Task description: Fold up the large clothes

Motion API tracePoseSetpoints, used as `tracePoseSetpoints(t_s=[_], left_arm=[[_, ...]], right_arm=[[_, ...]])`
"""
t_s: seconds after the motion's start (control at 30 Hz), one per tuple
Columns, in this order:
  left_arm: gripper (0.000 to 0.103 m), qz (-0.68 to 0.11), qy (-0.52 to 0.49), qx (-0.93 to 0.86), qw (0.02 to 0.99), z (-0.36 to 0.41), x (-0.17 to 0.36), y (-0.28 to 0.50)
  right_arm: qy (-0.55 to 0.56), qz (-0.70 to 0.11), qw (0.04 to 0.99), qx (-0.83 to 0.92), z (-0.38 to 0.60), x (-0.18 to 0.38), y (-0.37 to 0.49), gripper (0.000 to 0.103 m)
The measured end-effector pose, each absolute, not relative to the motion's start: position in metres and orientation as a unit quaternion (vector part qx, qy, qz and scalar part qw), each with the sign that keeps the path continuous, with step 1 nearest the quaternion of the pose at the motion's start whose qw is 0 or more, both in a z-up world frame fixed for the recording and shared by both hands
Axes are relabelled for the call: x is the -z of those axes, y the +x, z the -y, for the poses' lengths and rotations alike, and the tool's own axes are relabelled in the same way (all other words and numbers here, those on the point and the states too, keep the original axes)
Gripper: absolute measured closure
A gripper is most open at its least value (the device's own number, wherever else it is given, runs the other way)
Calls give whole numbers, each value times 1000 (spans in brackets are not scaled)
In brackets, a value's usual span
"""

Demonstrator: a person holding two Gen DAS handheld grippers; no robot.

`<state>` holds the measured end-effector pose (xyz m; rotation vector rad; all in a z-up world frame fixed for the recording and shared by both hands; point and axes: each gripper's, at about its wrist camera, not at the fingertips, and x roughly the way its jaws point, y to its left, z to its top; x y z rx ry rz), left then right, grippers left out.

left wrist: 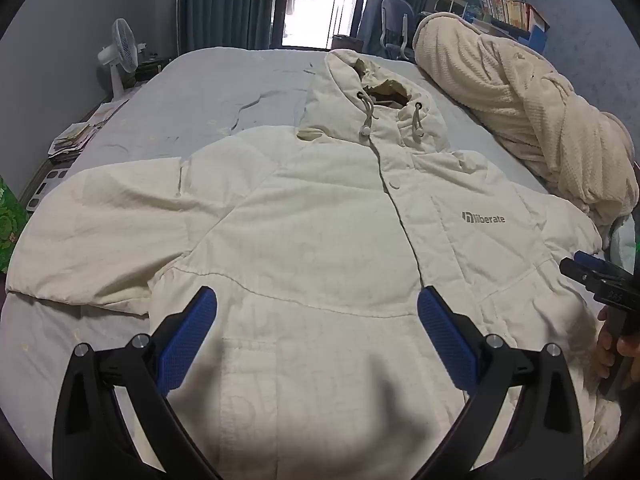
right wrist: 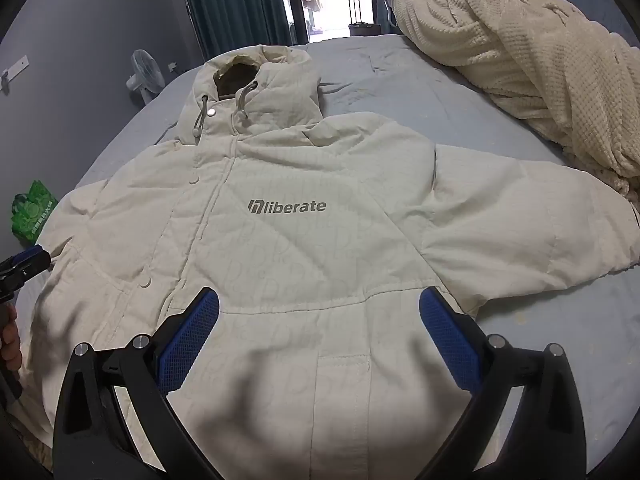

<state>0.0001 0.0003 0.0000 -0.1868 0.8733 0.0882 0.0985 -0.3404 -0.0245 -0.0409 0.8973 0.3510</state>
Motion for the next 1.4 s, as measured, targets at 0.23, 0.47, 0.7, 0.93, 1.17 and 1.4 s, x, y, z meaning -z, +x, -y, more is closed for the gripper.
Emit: tracePoseSetpoints(t_s=[0.23,0.47,0.7,0.93,1.17,1.4], left_arm=[[7,-423,-90,-45,901,-1,0,1],[7,-425,-86,-45,900,-3,-1,0],[7,-423,-89,-49,900,-3,4,0],[7,-426,-80,-56,900,-1,4,0],[7,-423,-83,-55,901,-2,5,0],[7,-420,-84,-55,902,-2,6,0]], right_arm=[[-20,-430,887,-168,342,23,98,7],[-19,-429,887,-168,343,23,98,7],[-18,-428,888,-168,343,22,99,7],[-17,-427,889,-166,345,21,99,7],[-17,-427,889,-166,345,21,99,7],[-17,-428,888,-166,345,21,99,7]])
